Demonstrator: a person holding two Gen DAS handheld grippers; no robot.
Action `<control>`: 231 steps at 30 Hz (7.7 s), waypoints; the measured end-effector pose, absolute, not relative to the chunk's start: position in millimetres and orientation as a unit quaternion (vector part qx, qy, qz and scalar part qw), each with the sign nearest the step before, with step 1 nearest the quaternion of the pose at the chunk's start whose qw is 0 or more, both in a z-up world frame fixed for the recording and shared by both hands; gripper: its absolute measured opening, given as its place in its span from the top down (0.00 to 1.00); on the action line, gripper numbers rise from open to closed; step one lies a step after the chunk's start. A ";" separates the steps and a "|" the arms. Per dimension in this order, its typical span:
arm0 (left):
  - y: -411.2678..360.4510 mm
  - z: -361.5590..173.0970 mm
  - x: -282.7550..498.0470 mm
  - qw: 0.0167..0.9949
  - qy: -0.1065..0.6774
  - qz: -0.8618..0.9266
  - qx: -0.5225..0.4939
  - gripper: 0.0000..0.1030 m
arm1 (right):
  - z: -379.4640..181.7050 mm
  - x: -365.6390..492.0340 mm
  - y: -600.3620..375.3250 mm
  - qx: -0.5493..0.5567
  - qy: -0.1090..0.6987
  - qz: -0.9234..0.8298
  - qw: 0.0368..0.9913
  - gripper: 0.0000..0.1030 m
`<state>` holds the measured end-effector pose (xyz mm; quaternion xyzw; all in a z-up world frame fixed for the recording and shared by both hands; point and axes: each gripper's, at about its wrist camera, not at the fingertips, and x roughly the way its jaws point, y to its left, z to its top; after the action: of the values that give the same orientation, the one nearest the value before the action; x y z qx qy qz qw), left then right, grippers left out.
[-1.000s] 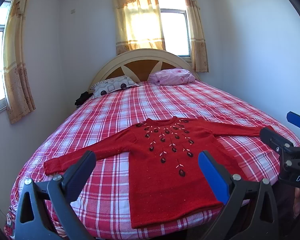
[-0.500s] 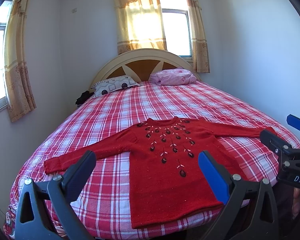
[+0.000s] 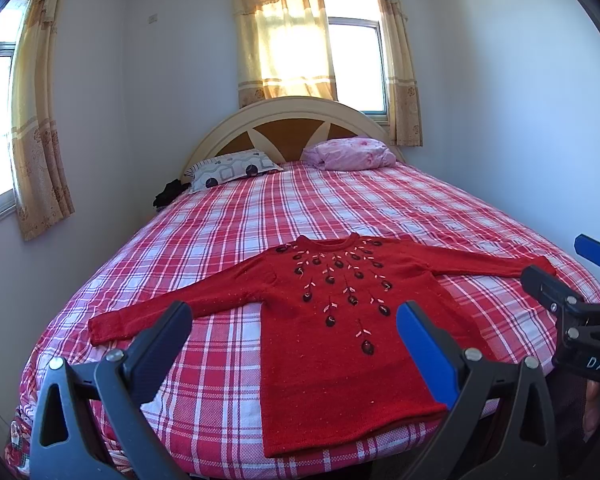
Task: Fold small clothes
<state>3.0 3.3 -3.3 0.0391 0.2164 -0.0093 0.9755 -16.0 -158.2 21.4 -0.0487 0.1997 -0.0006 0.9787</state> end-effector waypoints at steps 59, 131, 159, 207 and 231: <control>-49.5 -113.2 178.3 0.930 0.350 -0.033 0.109 0.00 | -117.9 153.0 -308.5 -0.044 0.392 -0.139 0.909 0.01; -40.9 -118.1 293.1 0.888 0.413 -0.200 -0.037 0.00 | -121.4 265.2 -245.7 -0.018 0.399 0.155 0.903 0.34; -131.1 -125.1 365.8 0.864 0.448 -0.228 -0.035 0.95 | -147.1 222.0 -350.1 0.112 0.350 0.087 0.926 0.31; 95.8 -170.6 335.9 0.886 0.434 -0.068 -0.150 0.94 | -161.3 230.9 -351.9 0.113 0.378 0.071 0.916 0.29; 114.2 -164.0 283.5 0.911 0.406 -0.011 -0.066 0.15 | -149.7 320.2 -203.3 -0.086 0.447 0.118 0.882 0.27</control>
<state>283.5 114.2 -164.0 -0.0663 0.4060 -0.0110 0.9114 320.2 -203.3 -149.7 -0.0864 0.4473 0.1181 0.8823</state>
